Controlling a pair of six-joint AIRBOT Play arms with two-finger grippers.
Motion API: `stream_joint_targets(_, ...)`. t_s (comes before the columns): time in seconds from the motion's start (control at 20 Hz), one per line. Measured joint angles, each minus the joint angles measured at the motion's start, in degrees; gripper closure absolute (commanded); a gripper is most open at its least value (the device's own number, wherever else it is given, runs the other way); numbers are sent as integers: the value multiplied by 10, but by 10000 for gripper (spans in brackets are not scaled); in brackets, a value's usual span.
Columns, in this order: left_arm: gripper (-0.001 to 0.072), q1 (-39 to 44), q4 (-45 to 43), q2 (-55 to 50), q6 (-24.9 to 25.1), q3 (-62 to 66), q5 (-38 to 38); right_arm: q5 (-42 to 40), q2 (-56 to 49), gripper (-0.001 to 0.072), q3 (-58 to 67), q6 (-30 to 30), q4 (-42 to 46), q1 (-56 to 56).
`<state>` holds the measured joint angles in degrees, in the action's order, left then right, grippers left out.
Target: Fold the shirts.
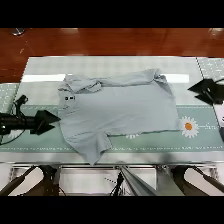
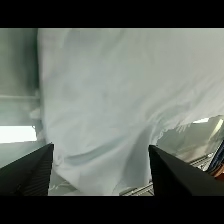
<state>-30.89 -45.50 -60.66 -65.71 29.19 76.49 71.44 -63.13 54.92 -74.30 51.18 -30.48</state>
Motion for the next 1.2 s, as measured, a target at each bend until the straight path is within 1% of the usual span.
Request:
stream_joint_targets(0.15,4,-3,-20,16,-10,-51,-7,-25,85,88,-95,7,-15,-3)
stream_joint_targets(0.3,4,-4,-31,22,-22,-73,-13,-38,129,88,-138,10,-23,-4)
stream_joint_targets(0.5,5,-2,-32,22,-34,-88,-25,-52,147,88,-157,11,-30,-4)
stream_joint_targets(0.65,5,18,-9,21,-37,-99,-47,-61,152,89,-161,10,-30,-4)
stream_joint_targets(0.9,9,77,16,17,-35,-104,-83,-115,153,88,-163,-24,-30,-5)
stream_joint_targets(0.95,52,90,19,16,-34,-104,-89,-129,153,88,-163,-36,-30,-7)
stream_joint_targets(1.0,236,100,21,15,-33,-105,-94,-142,149,88,-163,-48,-24,-14)
stream_joint_targets(1.1,569,114,8,14,-30,-106,-115,-158,132,88,-163,-69,-13,-38)
stream_joint_targets(1.15,684,117,8,13,-30,-106,-123,-160,120,88,-163,-80,-3,-55)
stream_joint_targets(1.2,684,121,12,13,-28,-106,-123,-157,105,88,-163,-87,10,-74)
